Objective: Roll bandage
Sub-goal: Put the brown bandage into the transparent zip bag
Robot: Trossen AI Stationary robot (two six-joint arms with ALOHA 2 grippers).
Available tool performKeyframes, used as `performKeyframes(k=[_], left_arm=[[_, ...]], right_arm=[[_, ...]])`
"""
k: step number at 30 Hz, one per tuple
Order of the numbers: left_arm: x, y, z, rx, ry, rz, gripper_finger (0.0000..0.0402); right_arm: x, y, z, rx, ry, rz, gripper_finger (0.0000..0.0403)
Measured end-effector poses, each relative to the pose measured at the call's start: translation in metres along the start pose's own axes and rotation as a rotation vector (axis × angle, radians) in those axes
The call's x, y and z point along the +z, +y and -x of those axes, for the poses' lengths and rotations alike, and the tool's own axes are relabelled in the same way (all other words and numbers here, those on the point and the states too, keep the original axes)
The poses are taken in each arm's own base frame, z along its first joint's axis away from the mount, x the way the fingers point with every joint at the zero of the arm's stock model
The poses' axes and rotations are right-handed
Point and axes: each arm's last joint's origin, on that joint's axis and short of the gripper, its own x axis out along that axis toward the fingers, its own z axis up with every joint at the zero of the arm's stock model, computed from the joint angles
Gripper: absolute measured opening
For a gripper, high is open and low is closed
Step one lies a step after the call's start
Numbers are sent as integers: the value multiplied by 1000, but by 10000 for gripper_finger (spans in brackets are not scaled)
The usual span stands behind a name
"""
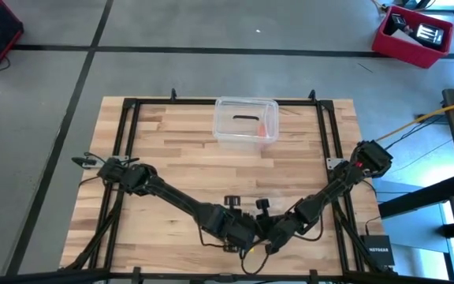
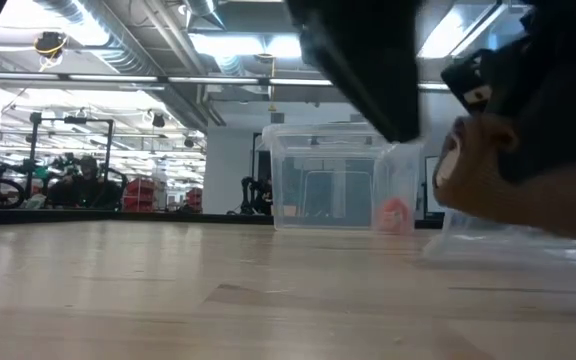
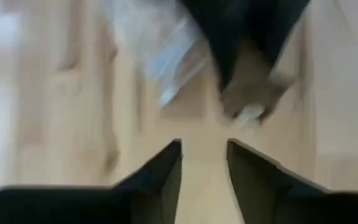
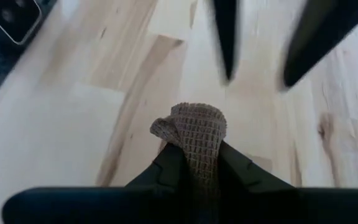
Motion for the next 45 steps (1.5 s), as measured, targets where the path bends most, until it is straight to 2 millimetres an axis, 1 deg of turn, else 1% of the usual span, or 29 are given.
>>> performKeyframes(k=[3, 6, 11, 15, 18, 20, 23, 26, 28, 32, 35, 38, 41, 45], left_arm=[[-7, 2, 13, 27, 52, -33, 141], [-18, -8, 18, 99, 82, -89, 152], [-39, -31, 6, 186, 58, -167, 155], [-54, -40, -9, 213, 61, -170, 155], [-67, -43, -17, 241, 81, -169, 155], [-72, -46, -19, 290, 61, -160, 155], [-83, -48, -18, 376, 24, -164, 155], [-91, -49, -16, 461, -22, -157, 155], [-96, -49, -16, 485, -76, -123, 155], [-109, -48, -24, 437, -164, -7, 152], [-113, -43, -29, 312, -220, 88, 140], [-112, -39, -31, 170, -300, 120, 124], [-111, -27, -25, 84, -373, 143, 109], [-111, -11, -5, 41, -472, 169, 94]], right_arm=[[1, 6, 2, 15, -30, -1, 58], [4, 11, 4, 11, -73, -24, 58], [11, 14, 9, -2, -144, -54, 58], [18, 16, 10, 8, -210, -80, 66], [21, 11, 9, -7, -227, -70, 75], [22, 10, 9, -37, -242, -42, 73], [25, 11, 10, -76, -278, -1, 55], [26, 10, 11, -118, -292, 41, 55], [26, 9, 11, -155, -296, 51, 55], [29, 9, 12, -159, -321, 37, 55], [31, 11, 13, -111, -344, 24, 55], [34, 12, 13, -84, -362, 13, 55], [36, 14, 14, -44, -382, 5, 55], [38, 18, 17, -4, -410, -5, 55]])
